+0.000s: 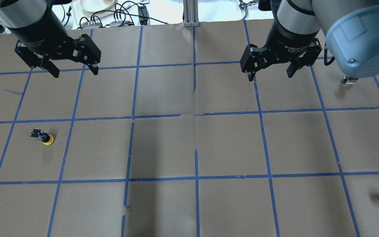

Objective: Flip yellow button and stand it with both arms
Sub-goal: 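Lower the left gripper over the yellow button lying on its side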

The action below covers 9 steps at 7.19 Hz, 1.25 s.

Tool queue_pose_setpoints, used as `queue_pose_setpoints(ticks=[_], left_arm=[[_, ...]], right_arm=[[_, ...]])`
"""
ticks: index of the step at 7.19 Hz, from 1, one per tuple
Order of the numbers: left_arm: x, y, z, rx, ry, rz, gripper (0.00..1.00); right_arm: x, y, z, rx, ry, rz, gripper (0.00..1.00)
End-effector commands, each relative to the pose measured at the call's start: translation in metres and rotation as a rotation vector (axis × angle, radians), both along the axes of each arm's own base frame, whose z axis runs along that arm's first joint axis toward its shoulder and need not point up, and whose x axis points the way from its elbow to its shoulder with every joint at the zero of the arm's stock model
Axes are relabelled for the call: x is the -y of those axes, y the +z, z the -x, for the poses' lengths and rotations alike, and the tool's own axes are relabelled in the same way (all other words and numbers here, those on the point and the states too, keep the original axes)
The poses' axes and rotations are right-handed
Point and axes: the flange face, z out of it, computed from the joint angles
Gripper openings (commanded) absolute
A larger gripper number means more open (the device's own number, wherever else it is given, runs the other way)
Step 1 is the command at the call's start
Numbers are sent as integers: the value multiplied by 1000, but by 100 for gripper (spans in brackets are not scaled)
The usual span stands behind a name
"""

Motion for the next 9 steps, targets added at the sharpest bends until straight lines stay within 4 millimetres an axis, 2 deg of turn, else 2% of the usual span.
queue_pose_setpoints(ticks=[1,3,4,6,7,8,9], left_arm=[[1,-5,0,3,1,-12,100],[0,-4,-2,7,-5,-14,100],[2,-8,-10,7,9,-25,100],[6,-26,-40,13,56,-56,99],[6,-42,-65,51,70,-92,99],[12,-77,-109,58,34,-150,99],[27,-116,-152,59,16,-112,99]], right_arm=[[0,0,0,-1,0,1,100],[-1,1,2,-5,0,0,100],[-2,0,1,-3,0,-3,100],[-2,0,0,-2,0,-5,100],[-3,0,0,-2,0,-4,100],[-3,0,0,-2,-2,-4,100],[-2,1,0,0,-2,1,100]])
